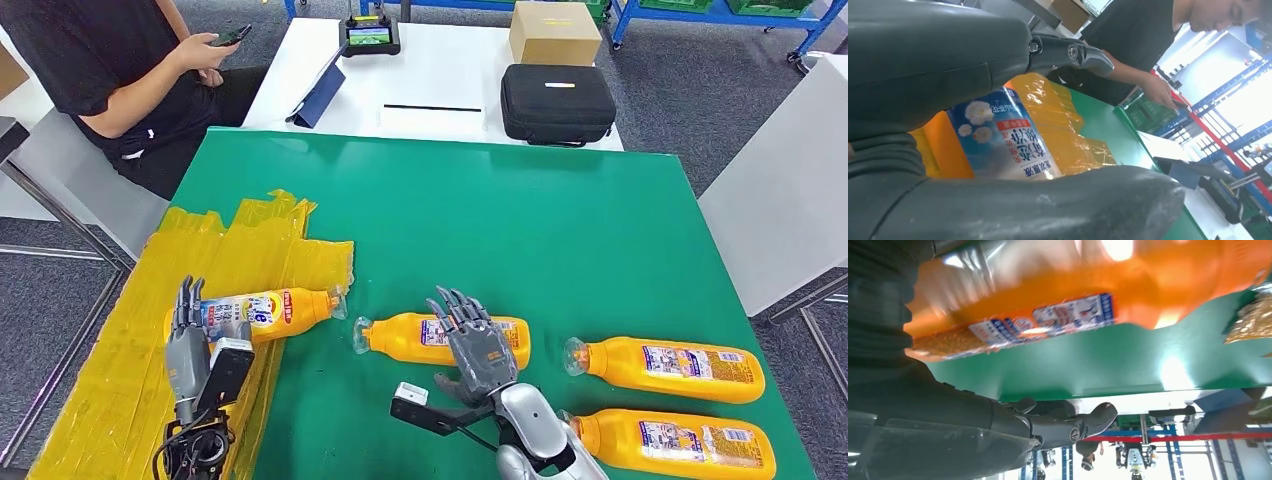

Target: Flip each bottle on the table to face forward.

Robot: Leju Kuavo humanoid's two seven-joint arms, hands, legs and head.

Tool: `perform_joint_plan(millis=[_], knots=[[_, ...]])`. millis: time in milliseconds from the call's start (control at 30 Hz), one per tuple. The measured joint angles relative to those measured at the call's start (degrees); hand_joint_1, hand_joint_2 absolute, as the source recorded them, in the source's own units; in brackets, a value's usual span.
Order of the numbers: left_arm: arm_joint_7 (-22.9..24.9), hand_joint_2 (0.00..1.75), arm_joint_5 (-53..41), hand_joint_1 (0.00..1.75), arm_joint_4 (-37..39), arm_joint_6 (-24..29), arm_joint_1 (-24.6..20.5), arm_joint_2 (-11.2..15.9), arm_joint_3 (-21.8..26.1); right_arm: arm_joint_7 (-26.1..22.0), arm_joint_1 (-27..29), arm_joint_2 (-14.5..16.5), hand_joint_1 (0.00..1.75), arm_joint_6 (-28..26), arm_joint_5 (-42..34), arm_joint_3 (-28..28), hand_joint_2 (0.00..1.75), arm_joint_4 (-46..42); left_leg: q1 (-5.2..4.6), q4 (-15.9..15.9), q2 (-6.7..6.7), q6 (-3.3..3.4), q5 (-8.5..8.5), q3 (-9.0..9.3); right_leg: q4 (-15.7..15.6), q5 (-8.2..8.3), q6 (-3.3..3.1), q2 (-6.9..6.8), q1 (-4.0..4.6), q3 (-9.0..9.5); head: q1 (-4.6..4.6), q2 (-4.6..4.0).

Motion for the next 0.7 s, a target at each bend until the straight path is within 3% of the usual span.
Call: perform_joint_plan(millis=[267, 700], knots=[[0.09, 0.0, 1.91, 0.0, -0.88, -0.05, 0.97, 0.42, 1.36, 0.15, -0.55, -2.02, 0.0, 3.39, 0.71, -2.42, 1.75, -1.87, 0.0, 0.0, 0.01, 0.0, -0.01, -0.03, 0.01, 0.0, 0.0, 0.01, 0.0, -0.02, -0.01, 0.0], [-0.45, 0.0, 2.17, 0.0, -2.23, -0.17, 2.23, 0.44, 2.82, -0.89, -3.18, -2.74, 0.0, 3.88, 0.45, -3.97, 1.75, 1.0, 0.0, 0.0, 0.0, 0.0, 0.0, -0.05, 0.01, 0.0, 0.0, 0.0, 0.0, -0.02, -0.01, 0.0]])
